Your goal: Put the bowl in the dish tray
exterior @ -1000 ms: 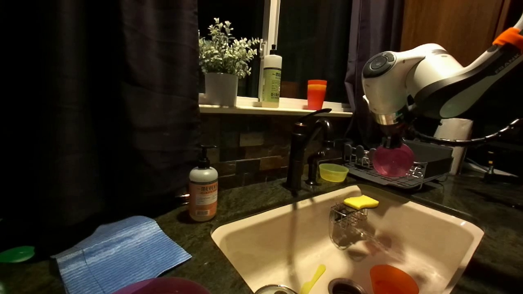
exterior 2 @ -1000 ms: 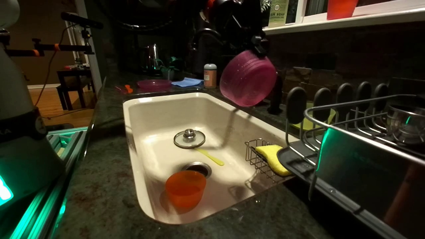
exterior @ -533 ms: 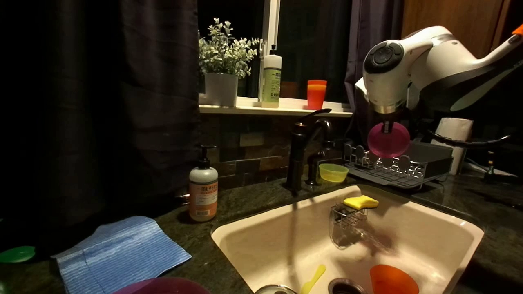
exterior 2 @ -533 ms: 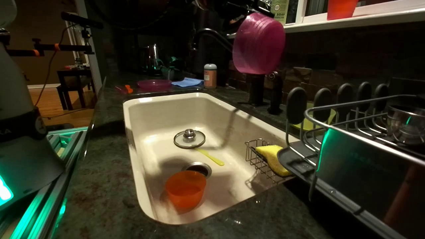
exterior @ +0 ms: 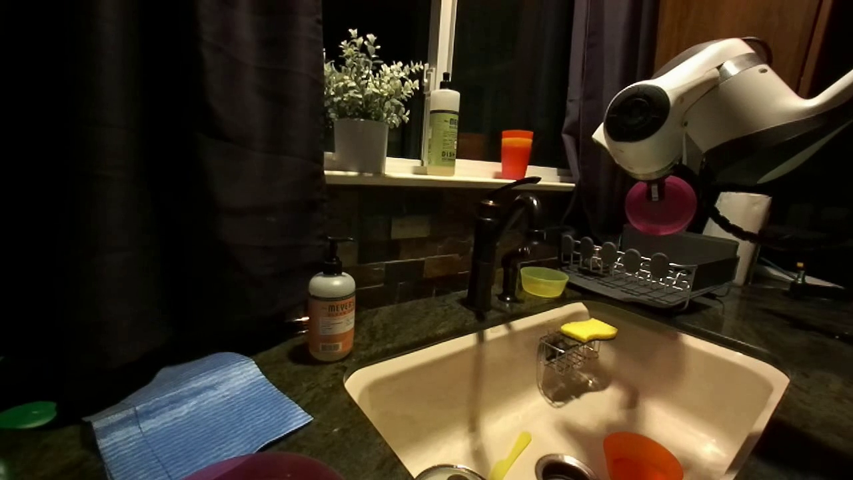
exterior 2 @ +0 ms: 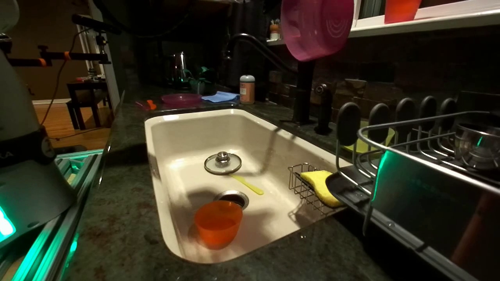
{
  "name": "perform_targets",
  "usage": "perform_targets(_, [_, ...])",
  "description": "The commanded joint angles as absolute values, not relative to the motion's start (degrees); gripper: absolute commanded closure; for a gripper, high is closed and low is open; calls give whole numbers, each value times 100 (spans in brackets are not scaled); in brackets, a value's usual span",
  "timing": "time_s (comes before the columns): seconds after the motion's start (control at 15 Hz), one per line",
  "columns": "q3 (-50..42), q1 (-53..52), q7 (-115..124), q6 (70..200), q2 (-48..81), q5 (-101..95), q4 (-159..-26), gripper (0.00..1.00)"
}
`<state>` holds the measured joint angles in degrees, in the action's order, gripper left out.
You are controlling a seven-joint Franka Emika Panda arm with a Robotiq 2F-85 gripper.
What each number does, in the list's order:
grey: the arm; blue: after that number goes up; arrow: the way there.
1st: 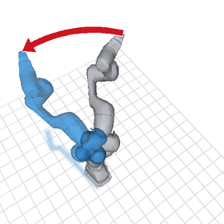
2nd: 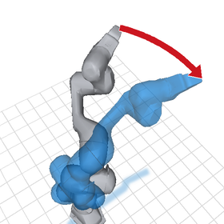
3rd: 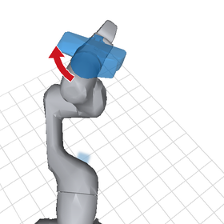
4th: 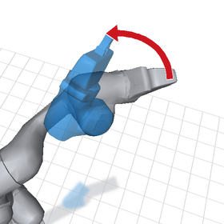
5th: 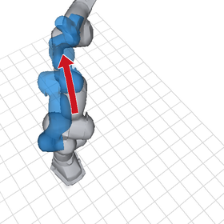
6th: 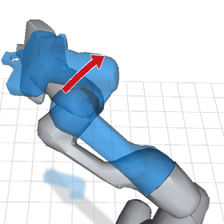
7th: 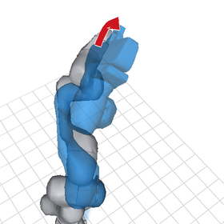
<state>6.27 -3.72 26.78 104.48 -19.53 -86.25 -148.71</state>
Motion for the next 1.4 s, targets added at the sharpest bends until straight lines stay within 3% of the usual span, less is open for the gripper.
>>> perform_targets(0.0, [604,-482,2715,9986,-2163,-9011,-15235,99])
perform_targets(0.6, [389,-480,3471,9663,-2067,-10126,-15752,99])
perform_targets(1.33, [51,-358,4027,9264,-1647,-10167,-15717,99])
